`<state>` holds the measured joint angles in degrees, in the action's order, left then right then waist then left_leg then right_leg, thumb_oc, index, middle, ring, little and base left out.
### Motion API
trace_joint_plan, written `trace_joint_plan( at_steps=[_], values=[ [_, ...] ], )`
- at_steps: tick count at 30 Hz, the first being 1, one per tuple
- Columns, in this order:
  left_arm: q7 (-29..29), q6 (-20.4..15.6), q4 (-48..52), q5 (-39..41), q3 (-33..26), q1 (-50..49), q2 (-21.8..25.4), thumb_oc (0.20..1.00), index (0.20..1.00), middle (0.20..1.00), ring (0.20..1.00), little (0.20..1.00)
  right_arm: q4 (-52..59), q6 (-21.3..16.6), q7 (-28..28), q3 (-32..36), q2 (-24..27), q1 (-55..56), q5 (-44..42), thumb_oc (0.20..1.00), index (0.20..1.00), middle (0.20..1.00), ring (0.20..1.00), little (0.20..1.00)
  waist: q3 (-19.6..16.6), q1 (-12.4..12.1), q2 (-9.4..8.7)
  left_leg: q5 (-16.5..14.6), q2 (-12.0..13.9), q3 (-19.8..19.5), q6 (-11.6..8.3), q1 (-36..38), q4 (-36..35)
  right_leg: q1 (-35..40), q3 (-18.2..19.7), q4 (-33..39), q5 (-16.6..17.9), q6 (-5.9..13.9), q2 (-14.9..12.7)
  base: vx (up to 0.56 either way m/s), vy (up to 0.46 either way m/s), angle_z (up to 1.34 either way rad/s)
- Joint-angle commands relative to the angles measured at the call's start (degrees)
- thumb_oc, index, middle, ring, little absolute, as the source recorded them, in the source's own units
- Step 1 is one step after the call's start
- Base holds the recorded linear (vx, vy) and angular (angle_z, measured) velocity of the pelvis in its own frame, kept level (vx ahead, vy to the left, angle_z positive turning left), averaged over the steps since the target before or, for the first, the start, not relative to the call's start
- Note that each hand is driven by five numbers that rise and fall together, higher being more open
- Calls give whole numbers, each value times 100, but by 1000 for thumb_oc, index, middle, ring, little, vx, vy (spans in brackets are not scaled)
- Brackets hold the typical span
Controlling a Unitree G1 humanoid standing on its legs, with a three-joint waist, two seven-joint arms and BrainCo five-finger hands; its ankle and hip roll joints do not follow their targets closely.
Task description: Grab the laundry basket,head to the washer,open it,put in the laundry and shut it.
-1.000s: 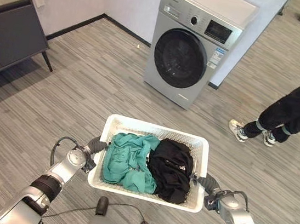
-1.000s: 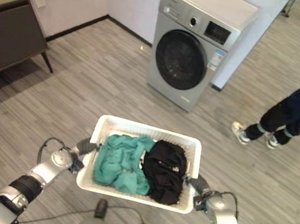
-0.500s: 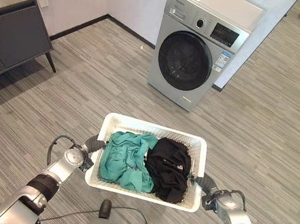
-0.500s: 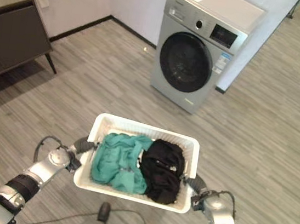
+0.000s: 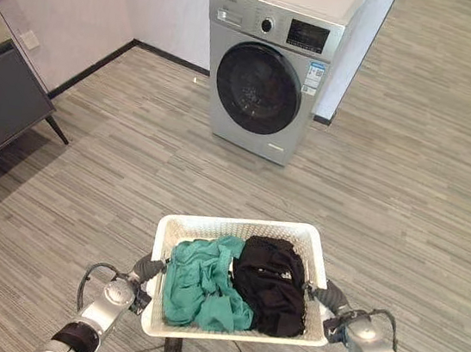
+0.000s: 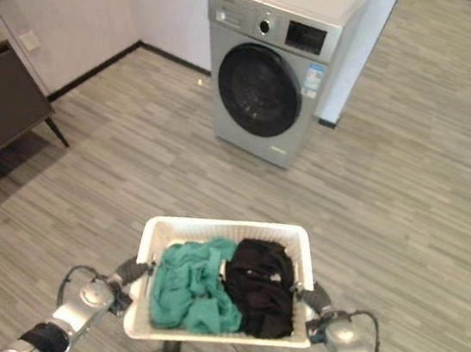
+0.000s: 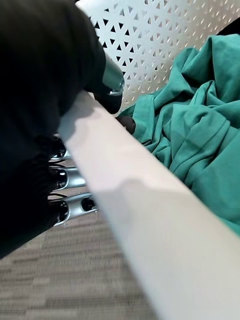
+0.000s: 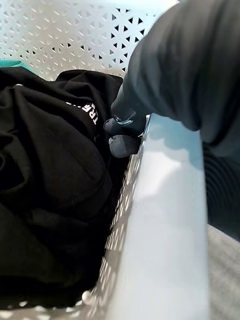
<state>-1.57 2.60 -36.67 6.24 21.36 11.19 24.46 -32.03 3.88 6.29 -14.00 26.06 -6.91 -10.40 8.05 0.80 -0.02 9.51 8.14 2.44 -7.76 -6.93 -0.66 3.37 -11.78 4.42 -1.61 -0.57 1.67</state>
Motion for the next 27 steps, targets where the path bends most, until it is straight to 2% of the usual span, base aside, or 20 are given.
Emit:
trace_joint_plan(
  at_steps=[1, 3, 4, 5, 7, 9, 11, 12, 13, 14, 15, 17, 18, 19, 21, 22, 23, 24, 26, 27],
  values=[
    [-416, -394, 14, 410, -675, 941, 382, 200, 200, 200, 200, 200, 431, -289, -334, 423, 835, -266, -162, 200, 200, 200, 200, 200, 216, -49, -189, -698, 253, 120, 301, -505, 1468, -89, 129, -810, -813, 127, -258, 104, -58, 1],
    [-476, -409, 121, 409, -650, 1086, 439, 200, 200, 200, 200, 200, 483, -293, -357, 415, 879, -342, -208, 200, 200, 200, 200, 200, 234, -126, -193, -757, 0, -71, 325, -776, 1323, 12, 139, -766, -890, 147, -240, 186, -5, 19],
    [-498, -415, 196, 416, -646, 1148, 467, 200, 200, 200, 200, 200, 483, -308, -377, 411, 875, -400, -256, 200, 200, 200, 200, 200, 216, -150, -172, -609, -69, -185, 306, -895, 1115, 28, 142, -772, -941, 155, -206, 220, 67, 26],
    [-505, -426, 263, 415, -646, 1175, 485, 200, 200, 200, 200, 200, 483, -319, -396, 406, 859, -428, -270, 200, 200, 200, 200, 200, 220, -186, -138, -442, -54, -240, 272, -1007, 939, 81, 151, -785, -1005, 156, -175, 239, 80, 13],
    [-548, -443, 316, 405, -668, 1207, 521, 200, 200, 200, 200, 200, 464, -344, -432, 372, 831, -478, -264, 200, 200, 200, 200, 200, 218, -223, -148, -346, -62, -257, 250, -1100, 621, 128, 165, -818, -1076, 159, -174, 189, 63, -8],
    [-684, -521, 202, 193, -647, 1340, 639, 200, 200, 200, 200, 200, 312, -427, -479, 187, 648, -709, -242, 200, 200, 200, 200, 200, 205, -353, -187, -185, -38, -433, 191, -1309, -6, 337, 376, -940, -1298, 201, -130, 337, 145, -31],
    [-688, -551, 164, 174, -670, 1298, 660, 200, 200, 200, 200, 200, 140, -460, -497, 72, 478, -844, -245, 200, 200, 200, 200, 200, 152, -456, -209, -63, 48, -299, 132, -1341, -17, 613, 545, -925, -1413, 286, -206, 386, 246, -62],
    [-688, -551, 165, 174, -670, 1298, 661, 200, 200, 200, 200, 200, 140, -460, -497, 72, 478, -844, -245, 200, 200, 200, 200, 200, 155, -461, -212, -65, 48, -293, 133, -1336, -18, 616, 550, -925, -1413, 287, -208, 457, 330, -76],
    [-674, -570, 179, 188, -726, 1194, 664, 200, 200, 200, 200, 200, 22, -434, -469, 25, 388, -850, -238, 200, 200, 200, 200, 200, 40, -503, -183, -97, 107, -178, 164, -1260, -2, 732, 561, -950, -1476, 375, -257, 466, 364, -70],
    [-681, -569, 223, 137, -748, 1082, 739, 200, 200, 200, 200, 200, -10, -425, -460, 10, 207, -766, -187, 200, 200, 200, 200, 200, -73, -626, -239, -55, 25, -172, 239, -1255, 398, 804, 673, -1172, -1472, 471, -480, 672, 540, -77],
    [-665, -573, 235, 66, -748, 1049, 778, 200, 200, 200, 200, 200, -28, -414, -414, 14, 99, -680, -198, 200, 200, 200, 200, 200, -118, -659, -330, -208, -121, -162, 331, -1227, 677, 832, 691, -1410, -1342, 599, -663, 621, 531, -73],
    [-616, -575, 344, 14, -754, 890, 844, 200, 200, 200, 200, 200, 21, -405, -329, 36, -39, -465, -195, 200, 200, 200, 200, 200, -191, -666, -457, -564, -391, -73, 570, -1085, 1010, 589, 771, -2152, -636, 826, -967, 359, 356, -57],
    [-616, -575, 345, 14, -754, 889, 844, 200, 200, 200, 200, 200, 23, -404, -329, 36, -39, -464, -194, 200, 200, 200, 200, 200, -206, -674, -448, -553, -377, -69, 571, -1100, 1003, 566, 782, -2151, -623, 825, -956, 255, 304, -50],
    [-594, -559, 340, 21, -694, 891, 881, 200, 200, 200, 200, 200, -59, -418, -325, 45, -100, -403, -219, 200, 200, 200, 200, 200, -216, -651, -490, -687, -504, -1, 714, -1017, 1050, 362, 830, -2744, -87, 907, -1049, 217, 282, -38],
    [-597, -488, 371, -37, -672, 885, 948, 200, 200, 200, 200, 200, -79, -401, -330, 86, -187, -304, -251, 200, 200, 200, 200, 200, -170, -558, -467, -896, -673, -11, 921, -766, 1013, -97, 938, -3792, 396, 937, -1052, 372, 464, 6],
    [-629, -435, 441, -59, -766, 858, 1037, 200, 200, 200, 200, 200, -27, -406, -328, 158, -284, -281, -240, 200, 200, 200, 200, 200, -150, -499, -376, -1071, -691, 70, 1052, -369, 879, -556, 688, -4204, 583, 989, -1277, 436, 481, 47],
    [-631, -414, 468, -81, -784, 873, 1065, 200, 200, 200, 200, 200, 23, -402, -330, 180, -284, -274, -249, 200, 200, 200, 200, 200, -150, -463, -362, -1111, -698, 81, 1071, -172, 761, -719, 509, -4067, 573, 920, -1391, 448, 424, 34],
    [-633, -416, 496, -83, -817, 860, 1103, 200, 200, 200, 200, 200, 111, -391, -336, 211, -260, -262, -236, 200, 200, 200, 200, 200, -138, -407, -319, -1140, -699, 93, 1078, 24, 629, -918, 324, -3858, 401, 847, -1375, 373, 258, 3],
    [-619, -412, 571, -118, -893, 811, 1198, 200, 200, 200, 200, 200, 298, -386, -369, 327, -147, -254, -257, 200, 200, 200, 200, 200, -108, -261, -214, -1204, -714, 57, 1055, 333, 417, -1207, 92, -3200, -95, 741, -1069, 393, 188, -5],
    [-614, -425, 564, -104, -926, 818, 1227, 200, 200, 200, 200, 200, 373, -401, -410, 391, -85, -278, -269, 200, 200, 200, 200, 200, -82, -206, -215, -1295, -753, 72, 1016, 554, 330, -1426, -43, -2654, -190, 738, -951, 356, 97, 9]
  ],
)
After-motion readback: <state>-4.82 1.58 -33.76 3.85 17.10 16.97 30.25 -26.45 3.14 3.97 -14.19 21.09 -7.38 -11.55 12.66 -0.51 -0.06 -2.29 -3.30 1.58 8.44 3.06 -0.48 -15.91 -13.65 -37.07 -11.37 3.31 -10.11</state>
